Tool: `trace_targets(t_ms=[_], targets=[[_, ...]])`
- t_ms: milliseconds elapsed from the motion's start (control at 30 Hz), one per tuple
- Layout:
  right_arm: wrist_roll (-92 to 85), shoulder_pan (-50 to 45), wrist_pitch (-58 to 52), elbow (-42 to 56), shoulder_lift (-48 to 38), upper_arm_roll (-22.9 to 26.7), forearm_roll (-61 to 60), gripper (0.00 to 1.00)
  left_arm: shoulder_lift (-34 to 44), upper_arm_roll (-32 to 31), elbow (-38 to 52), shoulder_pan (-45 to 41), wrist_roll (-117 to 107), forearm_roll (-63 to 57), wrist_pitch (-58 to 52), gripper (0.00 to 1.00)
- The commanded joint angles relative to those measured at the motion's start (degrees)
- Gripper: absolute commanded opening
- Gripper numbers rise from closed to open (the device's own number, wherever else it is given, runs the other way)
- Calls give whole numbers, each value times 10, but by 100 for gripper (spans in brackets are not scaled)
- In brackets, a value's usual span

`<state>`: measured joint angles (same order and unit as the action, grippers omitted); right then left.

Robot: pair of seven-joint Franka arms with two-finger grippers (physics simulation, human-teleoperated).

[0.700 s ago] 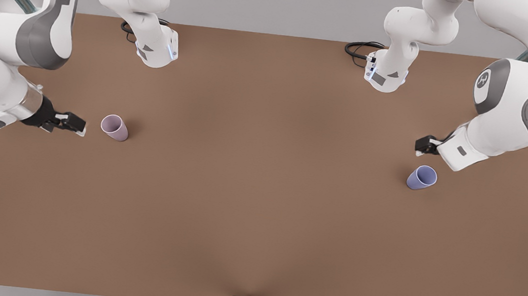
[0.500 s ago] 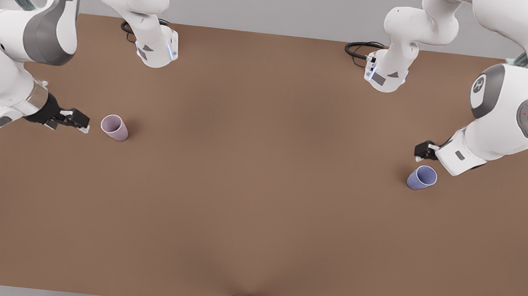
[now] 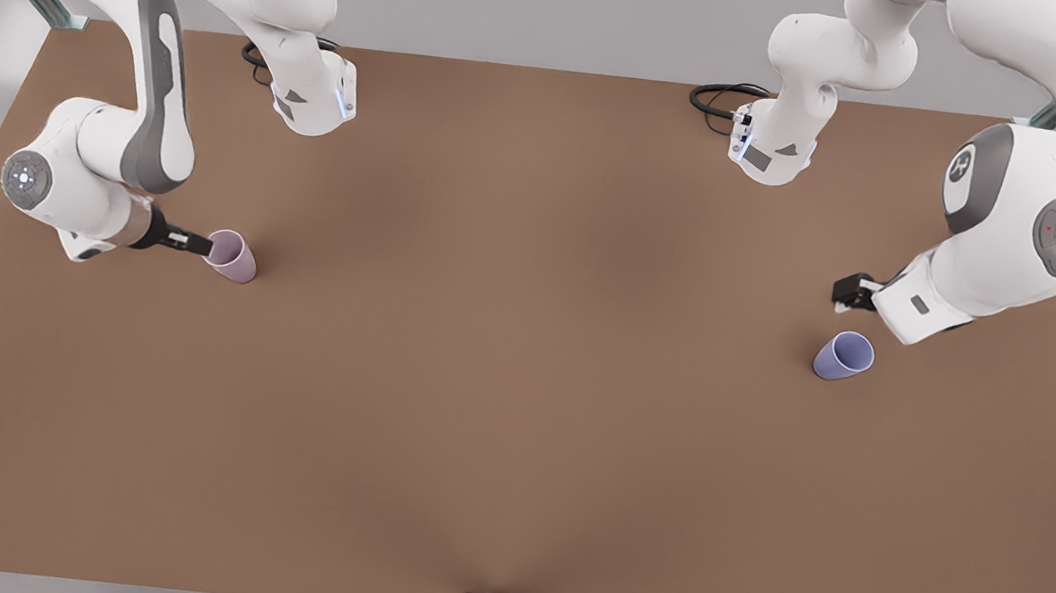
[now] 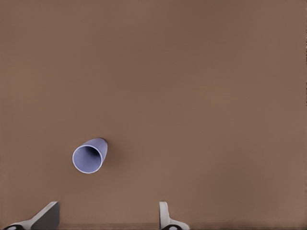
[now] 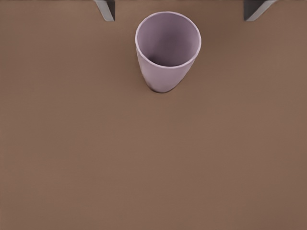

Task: Stack the cups, with the pink cup at the bottom and the purple cup at the top

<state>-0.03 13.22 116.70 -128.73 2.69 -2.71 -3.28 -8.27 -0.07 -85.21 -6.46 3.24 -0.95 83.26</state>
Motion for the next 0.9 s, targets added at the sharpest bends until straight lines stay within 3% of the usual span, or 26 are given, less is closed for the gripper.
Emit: trace_targets(t_ms=[0, 200, 367, 533, 667, 767, 800, 833, 867], targets=[[-25, -19, 124, -18, 14, -3, -2, 100, 4, 1, 1, 0, 30, 0, -27, 100], [-44, -8, 194, -98, 24, -21, -25, 100, 3, 1, 6, 0, 29, 2, -24, 100], [-124, 51, 194, -108, 14, -21, -26, 100, 6, -1, 5, 0, 30, 4, -28, 100], [-126, 47, 181, -114, 12, -22, -26, 100, 3, 0, 0, 0, 33, 3, -29, 100], [-124, 43, 170, -145, 10, -93, -119, 100, 5, 0, -4, 0, 33, 3, -30, 100], [-124, 43, 187, -146, 21, -96, -135, 98, 6, 0, -7, 0, 33, 3, -32, 100], [-124, 43, 196, -147, 26, -96, -135, 95, 8, 0, -8, 0, 34, 3, -37, 100], [-124, 44, 206, -147, 30, -96, -135, 72, 9, 0, -9, 0, 34, 3, -41, 100], [-125, 45, 225, -148, 35, -96, -134, 41, 9, 0, -9, 0, 34, 3, -41, 100]])
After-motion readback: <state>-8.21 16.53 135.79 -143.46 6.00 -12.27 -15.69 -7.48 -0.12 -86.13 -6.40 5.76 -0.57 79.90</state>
